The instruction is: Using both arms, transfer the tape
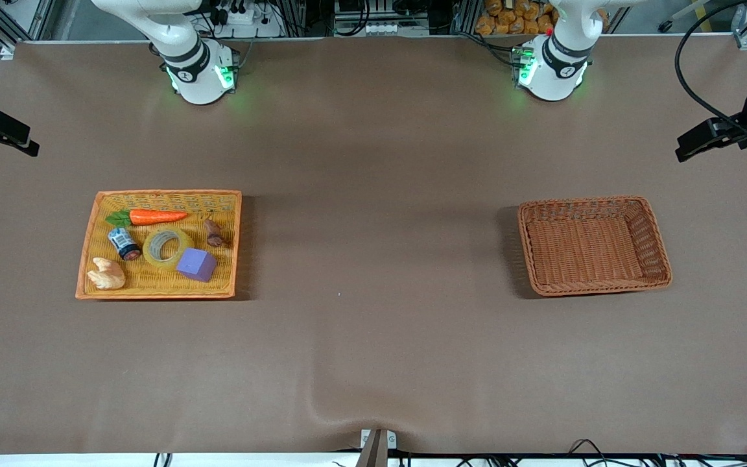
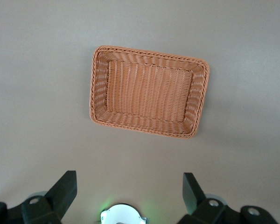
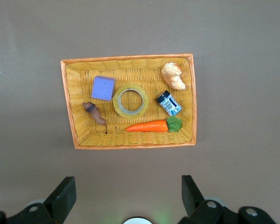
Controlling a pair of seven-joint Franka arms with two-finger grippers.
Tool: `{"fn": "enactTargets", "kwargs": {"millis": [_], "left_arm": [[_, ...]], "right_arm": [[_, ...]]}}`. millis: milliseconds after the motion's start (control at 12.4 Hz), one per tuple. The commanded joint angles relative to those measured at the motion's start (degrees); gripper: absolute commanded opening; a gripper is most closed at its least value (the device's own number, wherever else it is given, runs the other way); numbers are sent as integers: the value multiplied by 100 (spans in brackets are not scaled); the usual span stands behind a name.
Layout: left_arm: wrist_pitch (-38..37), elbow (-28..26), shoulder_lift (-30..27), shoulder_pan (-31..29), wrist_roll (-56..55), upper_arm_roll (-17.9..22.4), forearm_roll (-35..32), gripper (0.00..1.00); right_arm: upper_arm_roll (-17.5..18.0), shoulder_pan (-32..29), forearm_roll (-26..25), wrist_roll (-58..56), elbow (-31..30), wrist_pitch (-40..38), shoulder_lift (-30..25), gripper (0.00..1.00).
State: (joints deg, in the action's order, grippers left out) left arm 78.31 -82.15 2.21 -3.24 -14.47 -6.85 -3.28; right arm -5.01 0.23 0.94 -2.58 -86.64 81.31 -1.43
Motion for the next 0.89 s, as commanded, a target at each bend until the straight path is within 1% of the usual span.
{"fn": "enactTargets", "kwargs": {"millis": [0,323,484,807], "left_arm": [[-27,86,-1,7,181,-18,-85,100],[-18,86,25,7,226,-9,-146,100],[165,77,43,7,234,-18,-94,100],[298,33,52,-10,235,-18,-85,100]], "right_arm": [[-18,39,72,117,6,-28,-16,100],[-27,30,64,108,6,-10,-16,100],[-27,30,72,108,6,25,-16,100],[-18,197,64,99,-55,148,2,100]]}}
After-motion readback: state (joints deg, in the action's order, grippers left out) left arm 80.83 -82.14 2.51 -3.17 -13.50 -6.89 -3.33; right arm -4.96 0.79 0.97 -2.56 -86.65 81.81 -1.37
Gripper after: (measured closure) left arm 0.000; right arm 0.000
